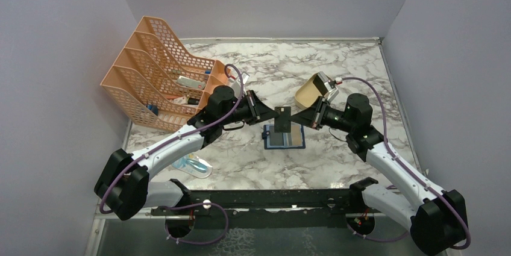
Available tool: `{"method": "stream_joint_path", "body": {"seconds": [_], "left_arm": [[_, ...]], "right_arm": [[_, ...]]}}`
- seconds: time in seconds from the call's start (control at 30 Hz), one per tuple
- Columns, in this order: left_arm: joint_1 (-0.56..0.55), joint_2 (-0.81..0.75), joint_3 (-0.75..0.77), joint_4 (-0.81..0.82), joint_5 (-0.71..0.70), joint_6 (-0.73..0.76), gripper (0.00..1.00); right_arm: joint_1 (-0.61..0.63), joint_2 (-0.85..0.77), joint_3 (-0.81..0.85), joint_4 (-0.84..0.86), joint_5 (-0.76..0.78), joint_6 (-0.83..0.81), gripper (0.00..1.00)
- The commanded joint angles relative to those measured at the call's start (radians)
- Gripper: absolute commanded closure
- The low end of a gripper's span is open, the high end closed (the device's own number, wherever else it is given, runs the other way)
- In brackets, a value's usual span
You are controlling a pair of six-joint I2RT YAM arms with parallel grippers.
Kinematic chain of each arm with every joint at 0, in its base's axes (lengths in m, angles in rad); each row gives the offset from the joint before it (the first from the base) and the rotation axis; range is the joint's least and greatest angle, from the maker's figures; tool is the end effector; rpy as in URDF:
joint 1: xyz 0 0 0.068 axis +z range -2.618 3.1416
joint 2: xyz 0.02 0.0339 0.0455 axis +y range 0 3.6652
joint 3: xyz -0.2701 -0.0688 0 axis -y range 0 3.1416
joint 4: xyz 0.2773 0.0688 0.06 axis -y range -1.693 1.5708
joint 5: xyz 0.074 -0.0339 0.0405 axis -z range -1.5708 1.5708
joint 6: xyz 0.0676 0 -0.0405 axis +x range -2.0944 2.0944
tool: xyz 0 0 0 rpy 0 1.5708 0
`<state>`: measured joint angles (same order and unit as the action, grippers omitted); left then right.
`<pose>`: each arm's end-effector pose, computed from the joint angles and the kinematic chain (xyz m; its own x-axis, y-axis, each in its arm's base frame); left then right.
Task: Put the credit cards into the card holder
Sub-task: Pick up the credit card from the storage box.
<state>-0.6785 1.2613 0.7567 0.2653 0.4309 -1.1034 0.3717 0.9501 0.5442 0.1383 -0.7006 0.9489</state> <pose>0.2478 -0.2360 0.2571 -0.8743 -0.3371 -0.3493 0.2345 0.3368 -0.9119 0.2288 0.1360 0.2456 -0.8400 0.3394 -0.4233 -0.2990 0.3614 0.8832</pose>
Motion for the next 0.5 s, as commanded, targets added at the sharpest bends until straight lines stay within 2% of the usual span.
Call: {"method": "stream_joint_path", "body": {"seconds": [0.0,0.07,0.27,0.33,0.47], "left_arm": [[0.005,-0.007,0.002,0.039,0.027,0.003,0.95],[0.005,-0.007,-0.003,0.041,0.023,0.002,1.00],[0.005,-0.007,-0.005,0.043,0.024,0.009,1.00],[0.005,-0.004,-0.008,0.044,0.022,0.013,1.00],[0.004,-0.003,-0.023,0.032,0.008,0.022,1.00]], "right_arm": [[0.004,-0.001,-0.019,0.040,-0.020,0.012,0.99],[0.003,0.006,-0.017,0.042,-0.026,0.011,0.99],[0.004,0.004,-0.012,0.025,-0.011,-0.004,0.99],[0.004,0.000,-0.012,-0.003,0.010,-0.012,0.94],[0.004,-0.009,-0.009,-0.054,0.061,-0.034,0.78]]}}
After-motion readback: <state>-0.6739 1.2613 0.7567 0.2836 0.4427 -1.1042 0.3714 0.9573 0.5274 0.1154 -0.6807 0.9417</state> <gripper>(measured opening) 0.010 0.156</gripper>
